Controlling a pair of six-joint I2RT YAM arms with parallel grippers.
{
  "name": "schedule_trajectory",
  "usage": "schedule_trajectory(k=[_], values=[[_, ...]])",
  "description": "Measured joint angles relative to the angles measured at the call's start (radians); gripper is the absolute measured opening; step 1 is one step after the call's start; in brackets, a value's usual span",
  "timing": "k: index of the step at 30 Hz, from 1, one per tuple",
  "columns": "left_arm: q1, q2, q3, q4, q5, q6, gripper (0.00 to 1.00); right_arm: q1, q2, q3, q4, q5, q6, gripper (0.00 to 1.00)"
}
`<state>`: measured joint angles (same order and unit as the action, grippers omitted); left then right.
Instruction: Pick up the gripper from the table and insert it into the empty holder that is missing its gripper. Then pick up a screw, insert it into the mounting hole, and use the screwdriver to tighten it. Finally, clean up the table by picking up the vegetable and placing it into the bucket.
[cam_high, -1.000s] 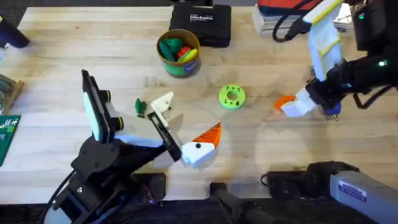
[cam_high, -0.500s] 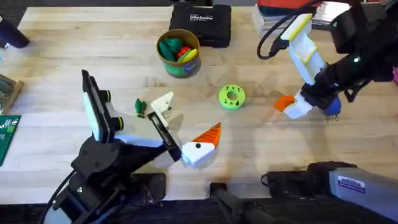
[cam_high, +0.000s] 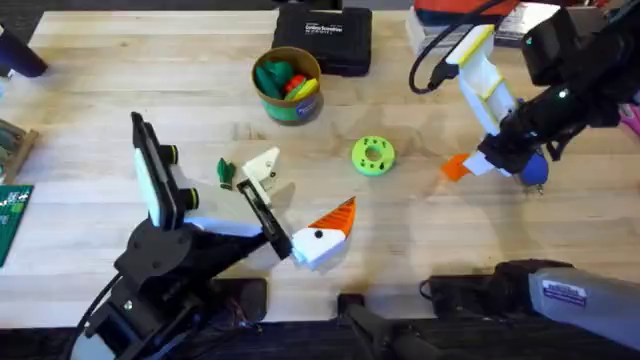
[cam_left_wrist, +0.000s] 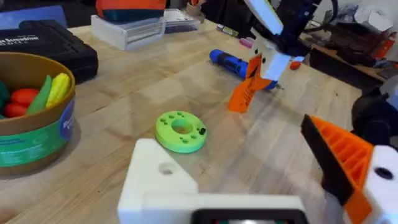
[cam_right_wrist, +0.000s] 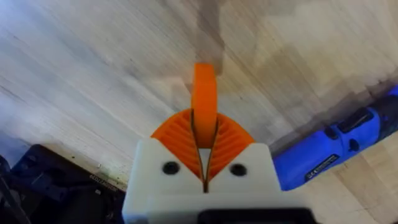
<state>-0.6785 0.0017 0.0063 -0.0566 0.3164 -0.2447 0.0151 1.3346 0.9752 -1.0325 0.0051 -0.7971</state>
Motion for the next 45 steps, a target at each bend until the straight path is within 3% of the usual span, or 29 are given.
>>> schedule_trajectory(k=[5,13,14,17,21,26,32,39,45], values=[[0.000,0.000,0.000,0.000,0.000,-0.003,0.990,0.012,-0.045,0.000,0.000,-0.002,0.010,0.014],[0.000,0.000,0.000,0.000,0.000,-0.003,0.990,-0.012,-0.318,0.010,-0.058,-0.121,0.132,0.014],[0.000,0.000,0.000,0.000,0.000,-0.003,0.990,-0.073,-0.415,0.010,-0.077,-0.170,0.166,0.014],[0.000,0.000,0.000,0.000,0.000,-0.003,0.991,-0.144,-0.488,0.004,-0.067,-0.260,0.192,0.014],[0.000,0.000,0.000,0.000,0.000,-0.003,0.990,-0.191,-0.543,-0.089,0.037,-0.498,0.255,0.014],[0.000,0.000,0.000,0.000,0.000,-0.003,0.990,-0.193,-0.499,-0.268,0.303,-0.809,0.460,0.014],[0.000,0.000,0.000,0.000,0.000,-0.003,0.990,-0.167,-0.373,-0.330,0.458,-0.976,0.874,0.014],[0.000,0.000,0.000,0.000,0.000,-0.003,0.990,0.012,-0.172,-0.330,0.604,-1.107,1.138,0.014],[0.000,0.000,0.000,0.000,0.000,-0.003,0.990,0.172,-0.022,-0.331,0.858,-1.211,1.339,0.014]])
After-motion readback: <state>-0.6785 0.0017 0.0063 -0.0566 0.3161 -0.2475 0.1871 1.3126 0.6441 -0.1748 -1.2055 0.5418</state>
